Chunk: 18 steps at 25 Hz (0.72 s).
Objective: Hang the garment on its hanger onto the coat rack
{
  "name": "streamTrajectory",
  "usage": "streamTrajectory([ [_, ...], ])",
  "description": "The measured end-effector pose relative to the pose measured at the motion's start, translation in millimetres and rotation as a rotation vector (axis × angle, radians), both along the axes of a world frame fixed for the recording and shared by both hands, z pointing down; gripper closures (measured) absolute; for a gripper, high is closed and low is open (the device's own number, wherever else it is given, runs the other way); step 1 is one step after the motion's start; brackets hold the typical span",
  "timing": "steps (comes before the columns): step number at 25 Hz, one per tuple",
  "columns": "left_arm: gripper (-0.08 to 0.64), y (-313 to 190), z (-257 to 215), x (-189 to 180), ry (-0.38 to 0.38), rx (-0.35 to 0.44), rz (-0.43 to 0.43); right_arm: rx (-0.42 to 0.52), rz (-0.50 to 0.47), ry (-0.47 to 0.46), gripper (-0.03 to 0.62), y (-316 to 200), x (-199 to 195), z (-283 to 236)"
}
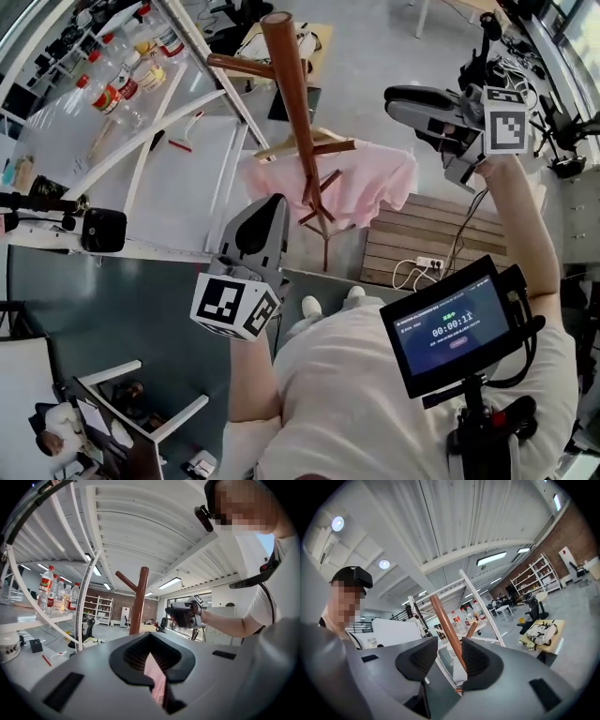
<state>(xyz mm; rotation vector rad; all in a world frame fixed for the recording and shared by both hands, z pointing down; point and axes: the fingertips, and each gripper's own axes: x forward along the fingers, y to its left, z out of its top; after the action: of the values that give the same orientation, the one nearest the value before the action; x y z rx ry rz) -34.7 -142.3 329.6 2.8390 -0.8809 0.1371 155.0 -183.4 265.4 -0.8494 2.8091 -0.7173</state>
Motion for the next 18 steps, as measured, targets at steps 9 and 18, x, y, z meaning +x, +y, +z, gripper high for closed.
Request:
streamTrajectory([
  [9, 0.554, 12, -12, 34, 0.013, 0.015, 0.214, 0.097, 0.266, -0.129, 0.426, 78, 26, -23],
  [18, 0.554, 27, -13, 60, 0.072, -0.03, 0.382, 0.179, 0.508, -0.215, 0.428, 148, 27, -17],
])
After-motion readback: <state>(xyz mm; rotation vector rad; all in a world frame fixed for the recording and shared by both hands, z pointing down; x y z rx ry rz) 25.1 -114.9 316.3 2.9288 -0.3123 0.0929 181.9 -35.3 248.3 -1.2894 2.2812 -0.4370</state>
